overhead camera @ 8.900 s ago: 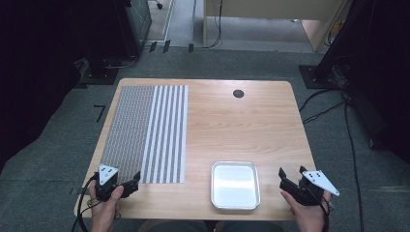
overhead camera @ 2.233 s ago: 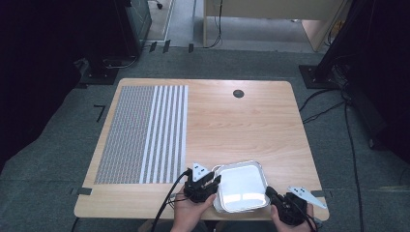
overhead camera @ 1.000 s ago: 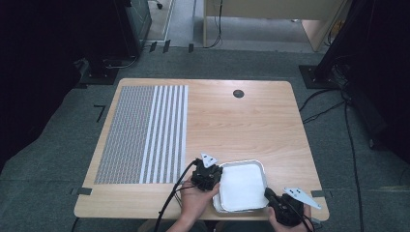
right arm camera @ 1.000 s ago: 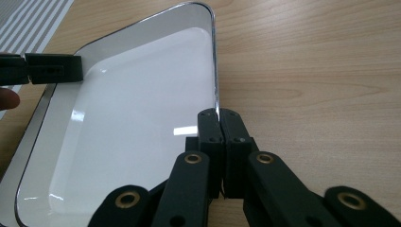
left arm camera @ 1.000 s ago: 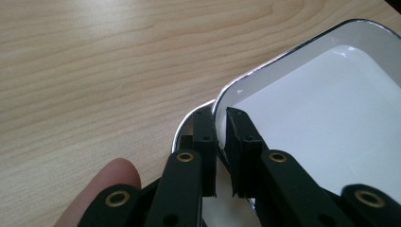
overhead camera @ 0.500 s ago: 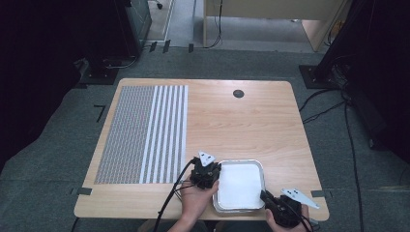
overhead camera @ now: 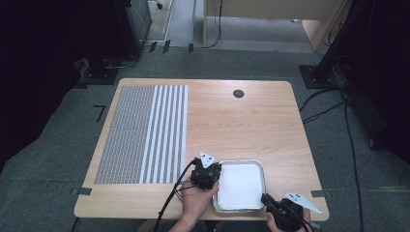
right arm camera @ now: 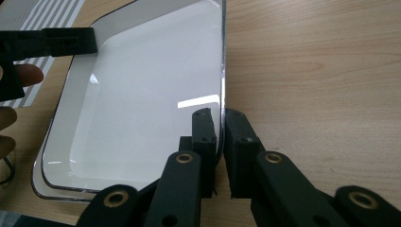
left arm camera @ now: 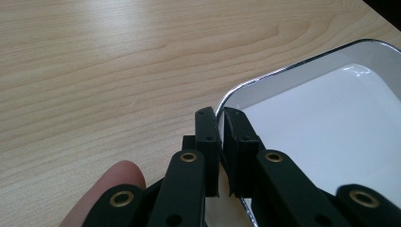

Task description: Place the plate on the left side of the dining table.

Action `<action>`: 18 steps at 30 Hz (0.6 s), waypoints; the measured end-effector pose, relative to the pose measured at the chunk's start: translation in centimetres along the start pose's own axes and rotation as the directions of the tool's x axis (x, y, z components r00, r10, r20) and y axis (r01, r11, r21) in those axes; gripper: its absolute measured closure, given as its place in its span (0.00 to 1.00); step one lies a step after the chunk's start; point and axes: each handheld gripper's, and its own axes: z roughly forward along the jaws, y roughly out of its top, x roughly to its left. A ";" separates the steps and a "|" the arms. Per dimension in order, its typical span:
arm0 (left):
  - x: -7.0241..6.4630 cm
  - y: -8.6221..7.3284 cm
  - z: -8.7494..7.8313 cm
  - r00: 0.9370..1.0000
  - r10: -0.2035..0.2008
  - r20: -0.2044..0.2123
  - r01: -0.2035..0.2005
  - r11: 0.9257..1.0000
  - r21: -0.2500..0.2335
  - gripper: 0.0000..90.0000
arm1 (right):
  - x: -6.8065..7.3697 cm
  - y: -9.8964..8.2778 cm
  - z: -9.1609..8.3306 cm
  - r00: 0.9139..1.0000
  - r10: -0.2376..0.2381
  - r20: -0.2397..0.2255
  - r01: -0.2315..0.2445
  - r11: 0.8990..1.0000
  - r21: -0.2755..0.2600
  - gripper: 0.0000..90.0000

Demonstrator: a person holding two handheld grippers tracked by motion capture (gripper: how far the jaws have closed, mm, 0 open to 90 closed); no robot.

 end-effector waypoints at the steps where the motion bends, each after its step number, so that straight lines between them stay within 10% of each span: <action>1: 0.0 0.0 0.0 1.000 0.006 -0.001 -0.006 1.000 -0.001 0.96 | 0.1 0.1 0.0 1.000 0.003 0.007 -0.003 1.000 0.001 0.96; 18: 0.6 1.4 -1.9 1.000 0.029 0.006 -0.029 0.999 -0.034 0.96 | 0.5 1.0 0.5 0.996 0.088 -0.017 -0.087 0.996 0.037 0.99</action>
